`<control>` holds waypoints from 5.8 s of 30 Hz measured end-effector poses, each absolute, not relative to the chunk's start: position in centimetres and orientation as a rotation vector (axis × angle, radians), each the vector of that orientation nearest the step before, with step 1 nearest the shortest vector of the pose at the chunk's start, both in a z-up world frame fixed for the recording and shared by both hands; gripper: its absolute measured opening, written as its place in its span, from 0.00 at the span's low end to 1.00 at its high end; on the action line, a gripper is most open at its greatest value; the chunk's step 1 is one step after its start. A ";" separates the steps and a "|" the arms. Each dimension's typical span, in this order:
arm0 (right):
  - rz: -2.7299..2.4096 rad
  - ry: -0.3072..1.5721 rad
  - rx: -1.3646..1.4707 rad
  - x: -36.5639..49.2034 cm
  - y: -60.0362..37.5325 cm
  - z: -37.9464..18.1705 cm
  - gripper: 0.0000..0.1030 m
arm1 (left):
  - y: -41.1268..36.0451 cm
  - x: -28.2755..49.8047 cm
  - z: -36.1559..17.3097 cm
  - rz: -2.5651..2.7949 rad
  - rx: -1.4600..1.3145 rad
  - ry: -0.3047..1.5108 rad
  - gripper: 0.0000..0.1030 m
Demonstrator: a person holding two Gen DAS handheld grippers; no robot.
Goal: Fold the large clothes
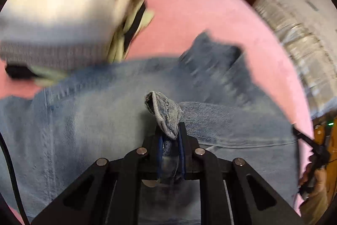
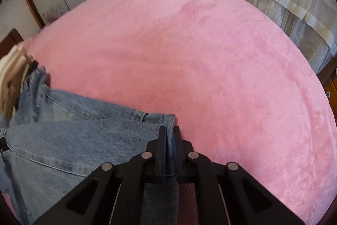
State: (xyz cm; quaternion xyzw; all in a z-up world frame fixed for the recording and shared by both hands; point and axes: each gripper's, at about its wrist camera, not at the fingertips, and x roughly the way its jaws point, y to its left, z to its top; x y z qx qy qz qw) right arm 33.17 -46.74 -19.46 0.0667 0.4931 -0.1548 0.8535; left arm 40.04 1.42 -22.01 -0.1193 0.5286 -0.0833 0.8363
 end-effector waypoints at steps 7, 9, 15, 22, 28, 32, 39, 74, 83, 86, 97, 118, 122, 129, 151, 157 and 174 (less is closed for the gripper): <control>-0.318 0.978 0.108 30.0 -44.7 -14.6 0.27 | 3.1 38.6 -19.5 -0.089 -0.229 1.152 0.40; -0.257 0.956 0.098 27.7 -42.6 -13.2 0.31 | 2.9 36.9 -17.2 -0.086 -0.205 1.082 0.48; -0.049 0.959 0.108 23.7 -32.9 -14.1 0.32 | -1.9 32.5 -15.3 -0.230 -0.292 1.028 0.61; -0.029 1.035 0.035 23.4 -27.3 -20.0 0.27 | -4.3 32.1 -21.7 -0.057 -0.300 1.155 0.60; -0.383 0.995 -0.099 20.1 -35.8 -20.7 0.26 | -2.4 30.6 -22.1 -0.068 -0.328 1.158 0.60; -0.357 1.004 0.104 18.0 -41.6 -19.8 0.37 | -3.1 29.2 -22.1 -0.059 -0.255 1.184 0.61; -0.195 1.004 0.036 14.8 -40.1 -17.6 0.39 | -2.9 26.3 -21.7 -0.088 -0.360 1.198 0.62; -0.193 0.927 0.065 12.6 -31.6 -12.2 0.42 | -3.0 18.8 -14.7 -0.118 -0.288 1.079 0.77; -0.116 0.912 0.090 10.4 -25.0 -9.1 0.42 | 0.1 14.1 -8.8 -0.080 -0.251 0.991 0.84; -0.094 0.921 0.080 9.6 -22.8 -8.6 0.42 | 1.5 12.9 -8.0 -0.069 -0.244 0.987 0.84; 0.037 0.915 -0.031 8.6 -12.2 -7.2 0.42 | 10.4 8.9 -6.8 0.030 -0.225 0.942 0.84; 0.331 0.875 -0.210 16.9 8.1 -9.8 0.42 | 35.2 13.2 -16.2 0.491 -0.638 0.941 0.84; 0.351 0.879 -0.228 18.4 9.5 -11.2 0.42 | 39.3 13.3 -20.6 0.606 -0.815 0.921 0.84; 0.339 0.916 -0.228 21.3 10.2 -14.1 0.42 | 44.2 14.4 -26.4 0.703 -1.011 0.890 0.84; 0.149 0.991 -0.040 24.5 1.8 -17.3 0.42 | 32.3 19.0 -13.6 0.430 -0.443 0.556 0.07; -0.012 0.951 0.063 22.1 -7.6 -14.9 0.42 | 16.6 20.0 -9.0 0.074 -0.219 0.500 0.07; -0.184 0.962 0.218 17.3 -23.1 -15.6 0.42 | -2.8 20.4 -16.7 -0.269 0.040 0.843 0.42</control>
